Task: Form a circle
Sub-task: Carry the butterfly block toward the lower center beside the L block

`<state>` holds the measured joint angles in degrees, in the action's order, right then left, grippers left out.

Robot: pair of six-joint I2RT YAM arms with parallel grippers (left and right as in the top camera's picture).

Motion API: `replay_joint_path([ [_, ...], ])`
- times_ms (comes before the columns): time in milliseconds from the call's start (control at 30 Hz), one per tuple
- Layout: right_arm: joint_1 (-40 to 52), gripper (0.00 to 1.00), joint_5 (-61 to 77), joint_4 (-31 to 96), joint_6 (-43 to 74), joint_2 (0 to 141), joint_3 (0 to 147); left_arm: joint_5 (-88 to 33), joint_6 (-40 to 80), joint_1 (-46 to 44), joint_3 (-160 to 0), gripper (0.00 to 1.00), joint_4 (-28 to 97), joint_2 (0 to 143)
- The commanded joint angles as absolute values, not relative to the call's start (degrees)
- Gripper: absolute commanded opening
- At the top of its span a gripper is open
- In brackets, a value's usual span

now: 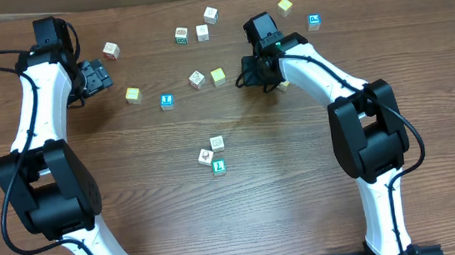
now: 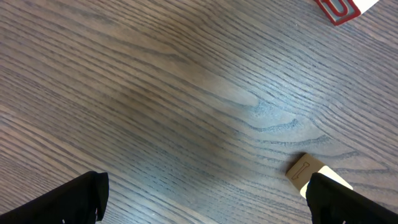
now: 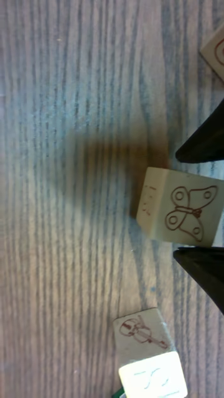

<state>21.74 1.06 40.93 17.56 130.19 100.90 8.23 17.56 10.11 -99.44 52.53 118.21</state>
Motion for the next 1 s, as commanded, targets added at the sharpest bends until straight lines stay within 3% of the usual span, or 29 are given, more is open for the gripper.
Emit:
replay_joint_path([
  [0,21.5,0.36,-0.4,40.4,17.3,128.3,101.6,8.5,17.1,9.7,-99.1,1.0,52.4,117.6],
  [133,21.3,0.24,-0.4,44.4,17.3,127.2,106.0,8.5,17.1,9.7,-99.1,1.0,52.4,117.6],
  [500,21.3,0.24,-0.3,66.3,16.1,116.6,116.0,8.5,17.1,9.7,-99.1,1.0,52.4,117.6],
  [767,21.3,0.24,7.5,82.4,16.2,113.1,115.4,8.5,17.1,9.7,-99.1,1.0,52.4,117.6],
  [967,23.1,0.24,10.0,85.0,16.5,113.2,107.8,8.5,17.1,9.7,-99.1,1.0,52.4,117.6],
])
